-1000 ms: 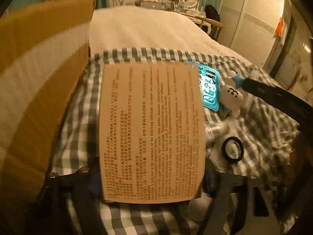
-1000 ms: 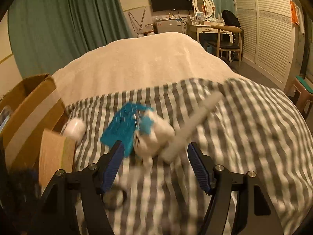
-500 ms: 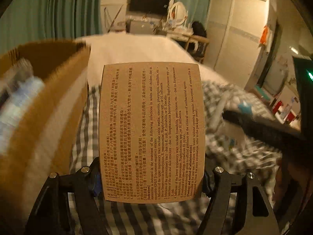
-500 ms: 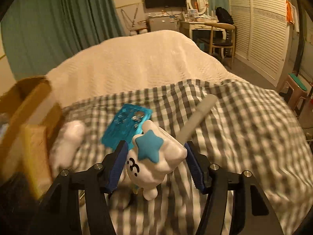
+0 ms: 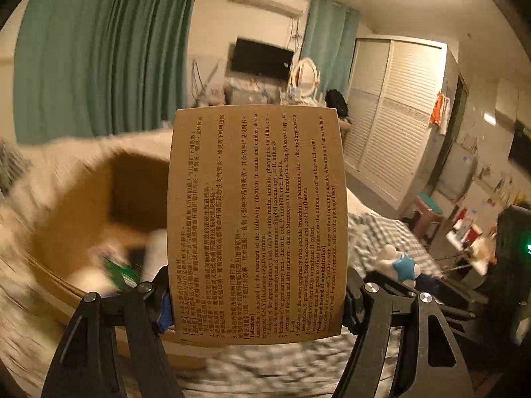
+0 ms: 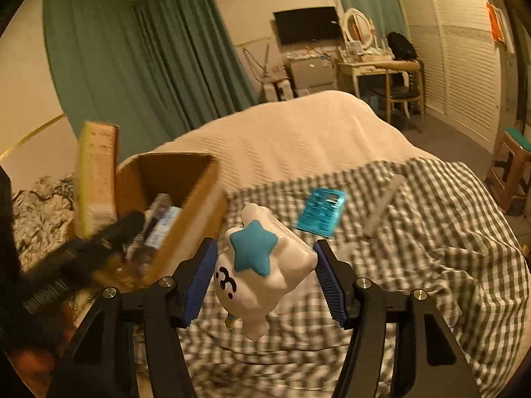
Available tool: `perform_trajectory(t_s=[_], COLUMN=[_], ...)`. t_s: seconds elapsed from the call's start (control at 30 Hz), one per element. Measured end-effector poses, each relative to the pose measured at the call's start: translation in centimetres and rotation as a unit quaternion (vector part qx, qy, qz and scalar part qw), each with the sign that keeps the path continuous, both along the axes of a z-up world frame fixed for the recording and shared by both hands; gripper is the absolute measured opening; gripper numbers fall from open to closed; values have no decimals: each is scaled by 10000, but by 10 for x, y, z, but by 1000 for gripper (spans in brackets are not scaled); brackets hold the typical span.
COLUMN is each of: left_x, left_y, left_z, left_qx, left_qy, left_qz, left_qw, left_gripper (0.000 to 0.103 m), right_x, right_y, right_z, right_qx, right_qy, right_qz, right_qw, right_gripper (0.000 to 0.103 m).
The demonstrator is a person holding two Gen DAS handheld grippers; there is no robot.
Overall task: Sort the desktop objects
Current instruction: 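Drop the leaflet and white toy into the cardboard box with both grippers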
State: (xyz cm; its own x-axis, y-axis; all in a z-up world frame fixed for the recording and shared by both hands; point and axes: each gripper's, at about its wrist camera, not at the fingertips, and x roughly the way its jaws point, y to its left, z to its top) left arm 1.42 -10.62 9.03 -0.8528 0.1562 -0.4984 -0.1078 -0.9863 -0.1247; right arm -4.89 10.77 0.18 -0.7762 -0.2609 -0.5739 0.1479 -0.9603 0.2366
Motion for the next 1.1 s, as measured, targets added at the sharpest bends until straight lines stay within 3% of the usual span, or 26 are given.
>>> perform_trajectory(t_s=[0.07, 0.23, 0.43, 0.5, 0.53, 0.57, 0.63, 0.8, 1.0, 1.1], left_x=[-2, -21, -41, -47, -49, -49, -52, -44, -21, -6], left_y=[-21, -77, -94, -87, -83, -82, -74, -59, 5, 45], left_z=[7, -3, -37, -41, -43, -42, -42, -38, -26, -23], left_qx=[-242, -409, -103, -317, -492, -680, -900, -912, -705, -757], left_qy=[54, -26, -252, -164, -113, -83, -51, -38, -14, 27], left_qz=[249, 1147, 1202, 1233, 1286, 1393, 1511, 1403, 847, 408], left_qw=[9994, 9926, 9924, 9917, 9904, 9879, 9844, 9859, 9939, 9963], left_gripper=[75, 75, 76, 91, 97, 103, 103, 103, 103, 103], right_x=[-4, -33, -88, -101, -107, -109, -108, -80, -50, -37], right_y=[-18, -65, -135, -148, -151, -150, -144, -89, 7, 42], right_z=[7, 30, 32, 28, 25, 23, 20, 9, 8, 11], right_qx=[80, -234, -320, -295, -322, -379, -442, -319, -240, -206], right_qy=[87, 301, 472, 465, 503, 551, 554, 381, 62, -23], right_qz=[104, 548, 1083, 1131, 1089, 1093, 1091, 533, -448, -609], right_qw=[9999, 9978, 9925, 9921, 9923, 9918, 9915, 9973, 9987, 9979], right_gripper=[59, 59, 60, 72, 88, 90, 90, 90, 90, 90])
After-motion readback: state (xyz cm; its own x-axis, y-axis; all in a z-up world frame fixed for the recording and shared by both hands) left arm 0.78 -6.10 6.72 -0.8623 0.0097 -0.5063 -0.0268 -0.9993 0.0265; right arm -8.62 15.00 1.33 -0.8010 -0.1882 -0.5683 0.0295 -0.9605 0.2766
